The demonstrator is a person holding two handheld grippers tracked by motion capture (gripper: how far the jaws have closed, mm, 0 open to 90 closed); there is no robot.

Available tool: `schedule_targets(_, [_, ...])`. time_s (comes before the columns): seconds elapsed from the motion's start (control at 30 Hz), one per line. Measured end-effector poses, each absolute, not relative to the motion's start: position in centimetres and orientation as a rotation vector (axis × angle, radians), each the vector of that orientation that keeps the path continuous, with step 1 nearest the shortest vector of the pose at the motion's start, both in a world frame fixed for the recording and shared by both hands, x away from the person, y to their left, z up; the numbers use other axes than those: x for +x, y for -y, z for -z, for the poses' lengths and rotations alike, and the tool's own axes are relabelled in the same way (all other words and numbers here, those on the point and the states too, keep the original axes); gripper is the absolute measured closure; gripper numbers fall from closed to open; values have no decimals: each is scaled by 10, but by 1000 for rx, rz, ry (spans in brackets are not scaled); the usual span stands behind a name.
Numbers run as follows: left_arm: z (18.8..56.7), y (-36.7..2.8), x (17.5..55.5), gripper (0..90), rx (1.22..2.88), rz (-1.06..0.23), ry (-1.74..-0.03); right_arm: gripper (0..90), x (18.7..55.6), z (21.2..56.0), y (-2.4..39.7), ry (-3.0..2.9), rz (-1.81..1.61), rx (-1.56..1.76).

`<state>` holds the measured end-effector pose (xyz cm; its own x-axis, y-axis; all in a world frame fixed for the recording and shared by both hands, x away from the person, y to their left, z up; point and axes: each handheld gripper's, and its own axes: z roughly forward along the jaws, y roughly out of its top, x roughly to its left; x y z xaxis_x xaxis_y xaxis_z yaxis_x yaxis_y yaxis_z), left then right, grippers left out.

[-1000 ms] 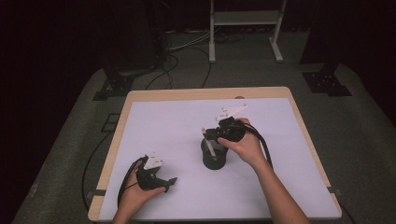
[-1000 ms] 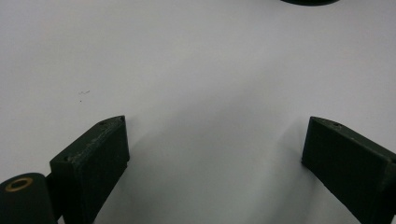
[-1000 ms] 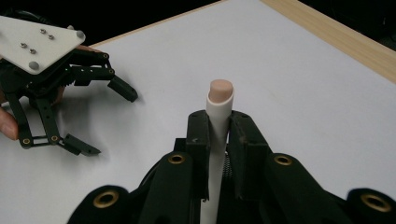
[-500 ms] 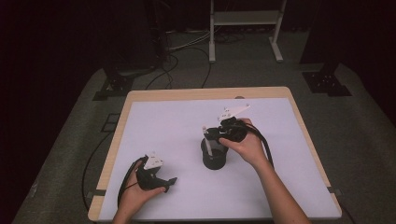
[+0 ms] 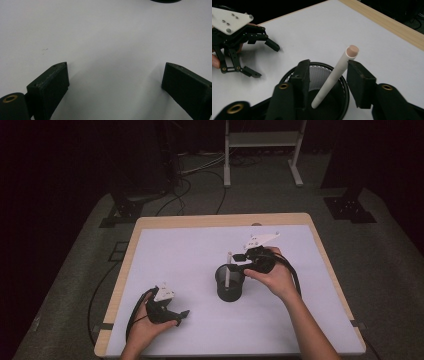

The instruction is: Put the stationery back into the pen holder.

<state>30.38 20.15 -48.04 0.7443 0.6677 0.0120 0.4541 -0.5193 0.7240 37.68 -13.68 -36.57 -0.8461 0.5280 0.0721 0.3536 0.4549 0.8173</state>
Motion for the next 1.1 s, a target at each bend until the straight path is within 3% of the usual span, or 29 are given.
schedule_targets(0.23, [481,-201,304,62,2205,-375,-841,417,370,370,158,-2494,-1322,796])
schedule_targets(0.77, [481,-201,304,62,2208,-378,-837,344,346,390,205,-2442,-1259,877])
schedule_targets(1.1, [480,-202,304,61,2211,-378,-836,301,323,423,238,-2416,-1182,962])
